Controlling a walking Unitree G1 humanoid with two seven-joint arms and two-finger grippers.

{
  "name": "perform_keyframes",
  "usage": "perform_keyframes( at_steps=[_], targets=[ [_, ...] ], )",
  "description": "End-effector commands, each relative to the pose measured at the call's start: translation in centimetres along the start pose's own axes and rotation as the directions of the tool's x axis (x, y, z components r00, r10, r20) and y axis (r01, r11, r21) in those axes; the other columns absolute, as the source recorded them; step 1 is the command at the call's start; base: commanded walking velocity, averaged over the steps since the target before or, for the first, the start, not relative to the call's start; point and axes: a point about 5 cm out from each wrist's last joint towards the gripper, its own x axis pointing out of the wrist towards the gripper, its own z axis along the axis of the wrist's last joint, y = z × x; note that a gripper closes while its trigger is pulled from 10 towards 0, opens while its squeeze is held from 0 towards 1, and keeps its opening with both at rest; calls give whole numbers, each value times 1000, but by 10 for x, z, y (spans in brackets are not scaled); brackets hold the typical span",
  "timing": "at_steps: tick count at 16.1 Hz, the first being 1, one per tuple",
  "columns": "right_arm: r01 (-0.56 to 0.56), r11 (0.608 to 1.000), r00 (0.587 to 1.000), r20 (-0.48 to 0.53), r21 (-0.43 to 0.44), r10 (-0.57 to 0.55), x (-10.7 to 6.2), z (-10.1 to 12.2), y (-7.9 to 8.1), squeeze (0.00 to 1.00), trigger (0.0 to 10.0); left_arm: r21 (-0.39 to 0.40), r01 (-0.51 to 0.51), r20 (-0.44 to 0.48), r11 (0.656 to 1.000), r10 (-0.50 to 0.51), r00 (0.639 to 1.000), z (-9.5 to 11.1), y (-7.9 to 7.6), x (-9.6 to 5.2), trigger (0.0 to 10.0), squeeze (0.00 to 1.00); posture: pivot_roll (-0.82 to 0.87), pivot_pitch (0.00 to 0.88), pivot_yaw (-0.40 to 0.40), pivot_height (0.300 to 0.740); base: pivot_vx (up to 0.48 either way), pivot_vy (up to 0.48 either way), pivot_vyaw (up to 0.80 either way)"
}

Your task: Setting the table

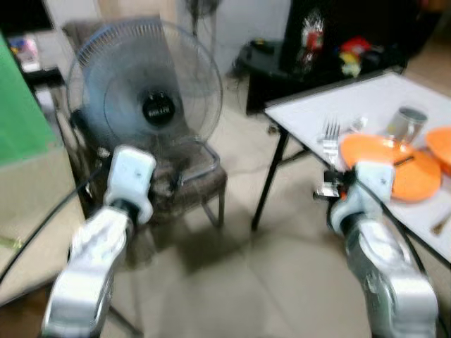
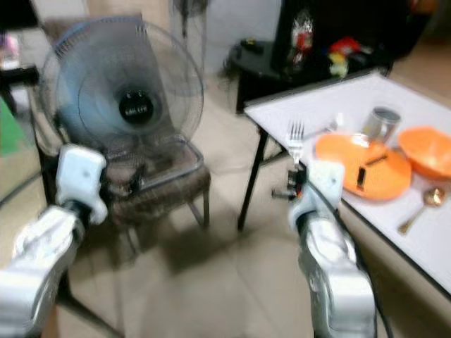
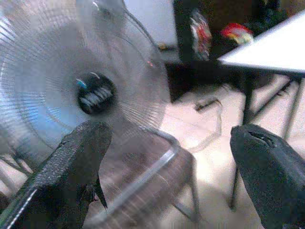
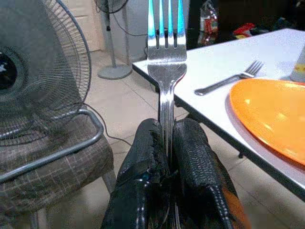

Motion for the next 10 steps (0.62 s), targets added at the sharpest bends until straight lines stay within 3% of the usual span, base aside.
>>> perform_keyframes(
  at_steps=[1,10],
  targets=[
    [9,1000,1000,-6,-1,-9,0,1,-1,0,10000,8,-7,23,1000,7,1000,5,0,1,10000,0,124,0,-21,740,0,0,-756],
    [26,1000,999,-35,4,-25,0,-1,-2,0,10000,-6,-17,24,1000,18,1000,4,-1,2,10000,0,119,0,-28,740,0,0,-758]
  ],
)
